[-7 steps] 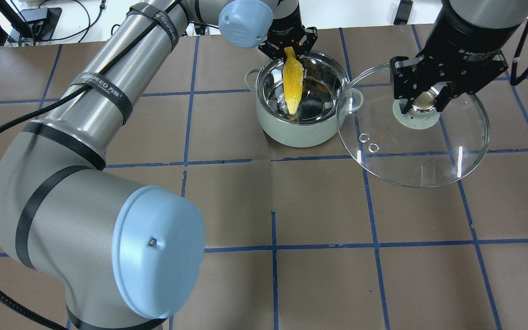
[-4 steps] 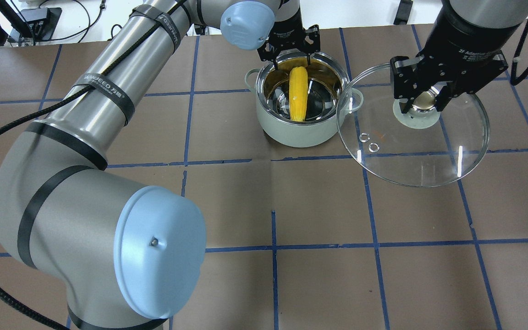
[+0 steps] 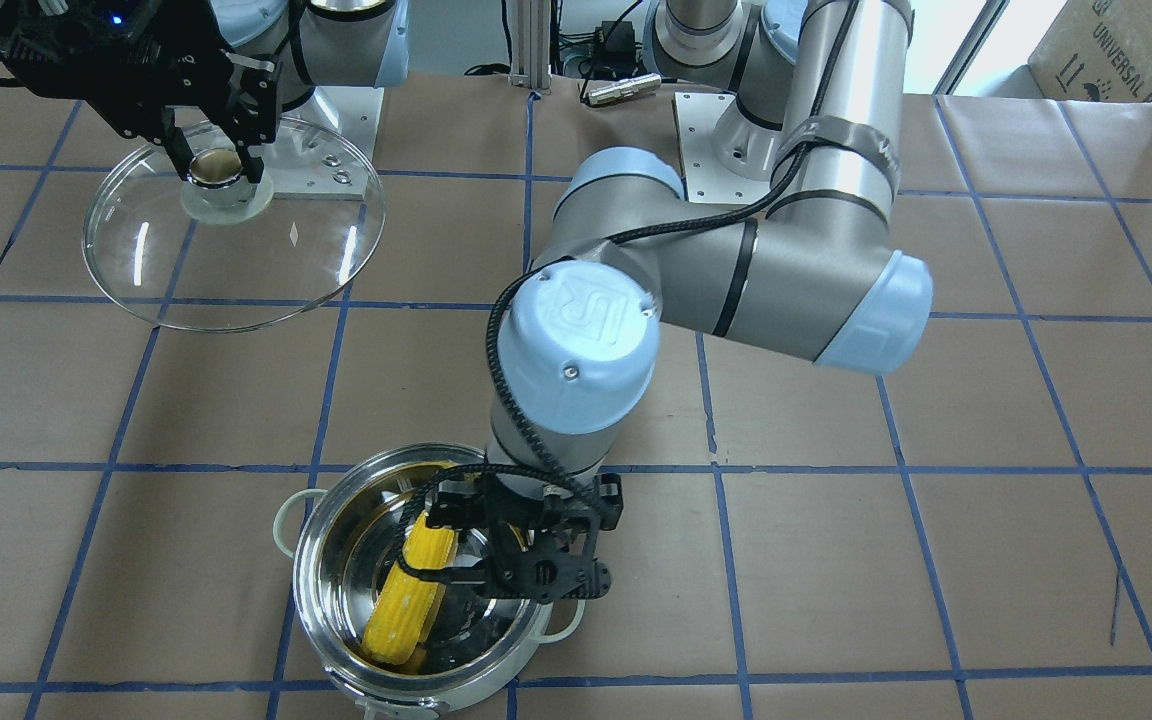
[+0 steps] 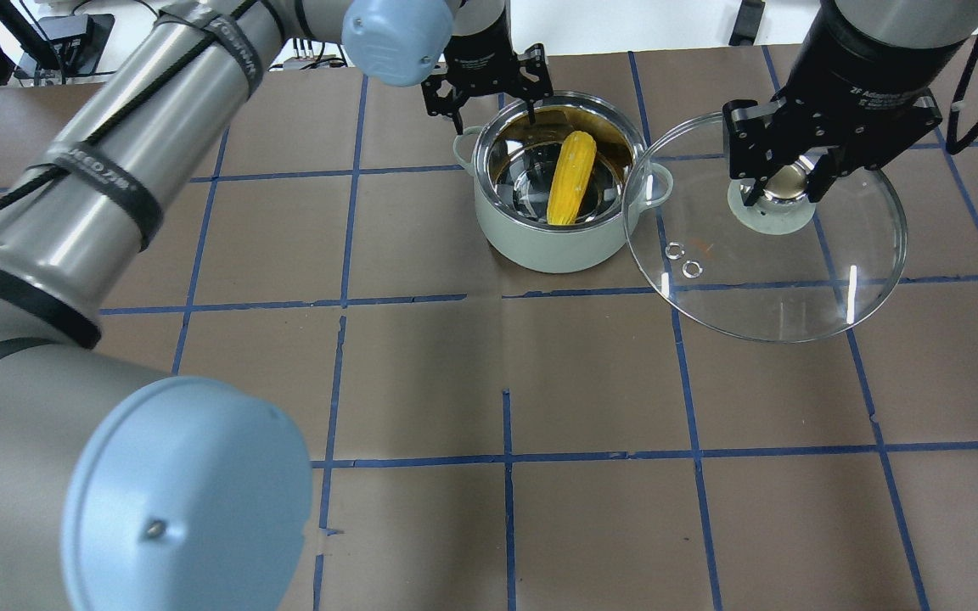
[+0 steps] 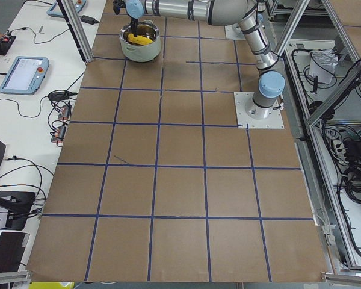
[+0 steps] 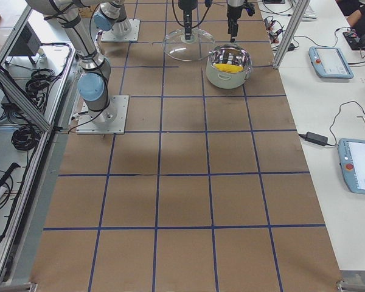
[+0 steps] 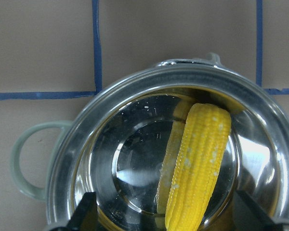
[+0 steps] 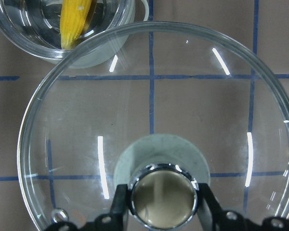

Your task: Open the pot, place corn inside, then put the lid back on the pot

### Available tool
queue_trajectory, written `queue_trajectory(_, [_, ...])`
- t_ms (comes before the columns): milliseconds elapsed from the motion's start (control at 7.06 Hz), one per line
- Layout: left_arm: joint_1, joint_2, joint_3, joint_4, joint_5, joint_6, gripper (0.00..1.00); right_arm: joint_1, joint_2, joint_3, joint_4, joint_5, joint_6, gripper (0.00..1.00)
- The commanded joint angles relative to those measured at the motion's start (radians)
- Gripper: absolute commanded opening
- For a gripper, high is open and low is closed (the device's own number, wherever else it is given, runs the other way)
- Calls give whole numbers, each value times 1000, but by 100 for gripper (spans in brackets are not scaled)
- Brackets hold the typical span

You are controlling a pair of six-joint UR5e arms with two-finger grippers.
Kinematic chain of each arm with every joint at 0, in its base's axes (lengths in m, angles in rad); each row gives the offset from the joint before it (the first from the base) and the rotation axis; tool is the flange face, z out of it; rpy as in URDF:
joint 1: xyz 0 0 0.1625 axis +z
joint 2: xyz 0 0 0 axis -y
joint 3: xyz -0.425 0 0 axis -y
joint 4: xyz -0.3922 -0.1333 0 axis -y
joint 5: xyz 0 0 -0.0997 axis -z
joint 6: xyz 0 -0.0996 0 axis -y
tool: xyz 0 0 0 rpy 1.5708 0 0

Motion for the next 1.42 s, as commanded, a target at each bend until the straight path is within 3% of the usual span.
queue_trajectory(0, [119, 224, -270, 0, 0, 96, 100, 4, 21, -14, -17, 0, 3, 11])
queue_trajectory(142, [167, 324, -378, -2, 38, 107, 100, 6, 27, -14, -34, 11, 2, 11])
queue_trajectory(283, [193, 417, -449, -48, 151, 185, 100, 15, 66, -20, -72, 21, 9, 11])
queue_trajectory(567, [296, 577, -506, -166, 123, 242, 100, 57, 199, -107, -127, 44, 37, 11])
queue_trajectory(709, [328, 592, -477, -193, 46, 245, 100, 111, 281, -165, -150, 43, 54, 11])
queue_trajectory(992, [312, 596, -430, -294, 81, 244, 100, 156, 455, -309, -147, 37, 61, 10])
queue_trajectory(1276, [306, 586, -434, -287, 83, 244, 100, 159, 578, -400, -147, 46, 61, 10])
